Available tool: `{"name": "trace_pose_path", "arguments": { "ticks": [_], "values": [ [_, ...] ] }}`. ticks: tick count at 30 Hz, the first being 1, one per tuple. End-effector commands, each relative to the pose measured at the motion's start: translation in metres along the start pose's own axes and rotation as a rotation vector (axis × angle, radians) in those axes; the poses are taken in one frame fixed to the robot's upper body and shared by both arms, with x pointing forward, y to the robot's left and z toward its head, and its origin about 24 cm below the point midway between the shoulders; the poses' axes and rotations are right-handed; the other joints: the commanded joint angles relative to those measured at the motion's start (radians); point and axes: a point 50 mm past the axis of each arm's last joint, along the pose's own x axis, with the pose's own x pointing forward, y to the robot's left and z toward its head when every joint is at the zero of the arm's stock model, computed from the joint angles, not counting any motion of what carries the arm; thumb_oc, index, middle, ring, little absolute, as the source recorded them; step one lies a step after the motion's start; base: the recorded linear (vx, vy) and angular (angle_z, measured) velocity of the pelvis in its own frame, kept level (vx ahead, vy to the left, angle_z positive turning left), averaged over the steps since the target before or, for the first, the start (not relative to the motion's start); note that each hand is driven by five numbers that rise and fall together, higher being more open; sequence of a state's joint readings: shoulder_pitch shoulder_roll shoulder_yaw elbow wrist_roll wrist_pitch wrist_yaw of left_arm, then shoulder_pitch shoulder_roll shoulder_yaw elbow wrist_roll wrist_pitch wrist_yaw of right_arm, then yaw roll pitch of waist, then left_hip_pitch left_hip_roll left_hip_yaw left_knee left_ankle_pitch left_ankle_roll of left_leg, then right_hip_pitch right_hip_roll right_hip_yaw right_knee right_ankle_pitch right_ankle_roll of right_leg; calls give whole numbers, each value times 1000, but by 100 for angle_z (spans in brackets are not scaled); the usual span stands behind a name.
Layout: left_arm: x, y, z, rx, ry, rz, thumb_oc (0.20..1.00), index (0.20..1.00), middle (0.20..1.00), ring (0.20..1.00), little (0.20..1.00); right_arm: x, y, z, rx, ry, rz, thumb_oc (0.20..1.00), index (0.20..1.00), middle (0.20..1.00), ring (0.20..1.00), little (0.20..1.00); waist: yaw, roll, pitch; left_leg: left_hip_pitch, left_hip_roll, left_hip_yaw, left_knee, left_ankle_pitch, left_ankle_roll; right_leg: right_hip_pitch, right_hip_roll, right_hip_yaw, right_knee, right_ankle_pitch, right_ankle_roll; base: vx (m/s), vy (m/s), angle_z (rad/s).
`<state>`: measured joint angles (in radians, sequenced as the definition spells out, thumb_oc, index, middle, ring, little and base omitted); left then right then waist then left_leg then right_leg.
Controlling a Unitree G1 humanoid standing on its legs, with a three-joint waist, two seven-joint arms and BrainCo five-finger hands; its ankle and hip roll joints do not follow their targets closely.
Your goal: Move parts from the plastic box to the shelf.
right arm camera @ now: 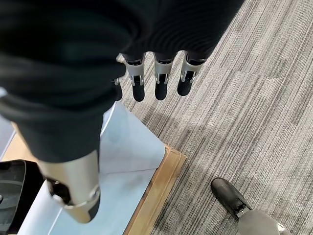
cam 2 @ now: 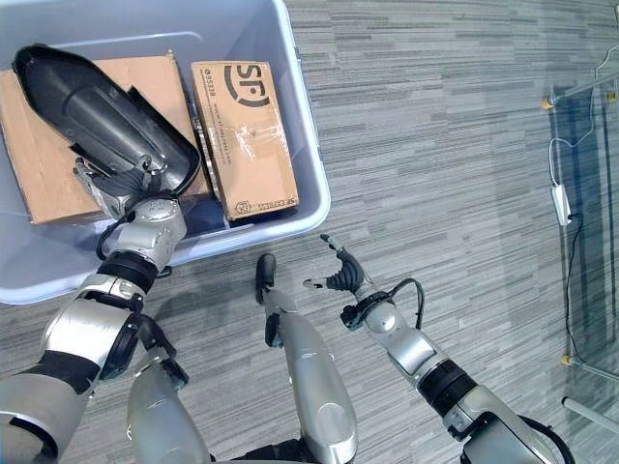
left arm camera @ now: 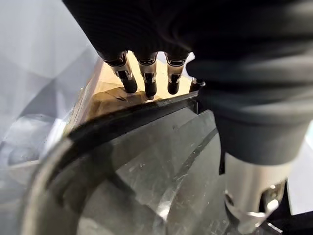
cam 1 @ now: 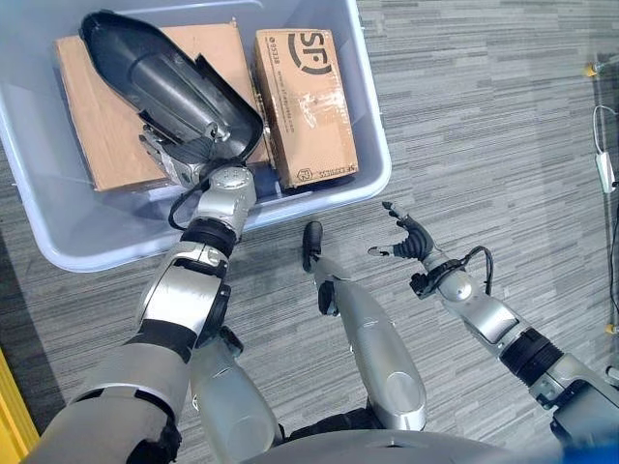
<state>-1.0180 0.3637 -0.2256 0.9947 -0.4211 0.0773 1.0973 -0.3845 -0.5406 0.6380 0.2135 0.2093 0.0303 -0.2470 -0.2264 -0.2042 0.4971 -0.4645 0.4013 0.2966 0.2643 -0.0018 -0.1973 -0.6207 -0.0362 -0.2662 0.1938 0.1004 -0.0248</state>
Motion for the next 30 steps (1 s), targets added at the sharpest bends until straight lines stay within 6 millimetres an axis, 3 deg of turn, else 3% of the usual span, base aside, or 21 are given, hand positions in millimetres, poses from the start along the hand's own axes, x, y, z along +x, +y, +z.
{"name": "trace_pose_path", "arguments": {
  "ticks": [1, 7, 20, 30],
  "values": [
    [6, 0, 21, -5, -53, -36, 1000, 1000, 1000, 1000, 1000, 1, -11, 21, 3, -99, -45, 1000, 1000, 1000, 1000, 1000, 6, -112, 23, -156, 10, -30, 144, 8, -11, 32, -15, 17, 82, -102, 90, 12, -31, 1],
    [9, 1, 3, -87, 141, -30, 1000, 1000, 1000, 1000, 1000, 4, -9, 24, -26, -112, -20, 1000, 1000, 1000, 1000, 1000, 3, -105, 23, -175, 10, -31, 158, 6, -13, 11, -19, 17, 91, -103, 90, 0, 0, 0],
    [22, 13, 1, 123, 113, 38, 1000, 1000, 1000, 1000, 1000, 7, -14, 34, -39, -135, -12, 1000, 1000, 1000, 1000, 1000, -1, -107, 23, -243, 5, -51, 190, 5, -14, -60, -35, 10, 120, -96, 92, 24, -70, -2],
    [26, 16, -1, 144, 152, 43, 1000, 1000, 1000, 1000, 1000, 7, -13, 33, -40, -131, -15, 1000, 1000, 1000, 1000, 1000, -5, -101, 23, -281, 7, -60, 209, 4, -13, -101, -42, 10, 140, -99, 89, 12, -40, 0]
  ]
}}
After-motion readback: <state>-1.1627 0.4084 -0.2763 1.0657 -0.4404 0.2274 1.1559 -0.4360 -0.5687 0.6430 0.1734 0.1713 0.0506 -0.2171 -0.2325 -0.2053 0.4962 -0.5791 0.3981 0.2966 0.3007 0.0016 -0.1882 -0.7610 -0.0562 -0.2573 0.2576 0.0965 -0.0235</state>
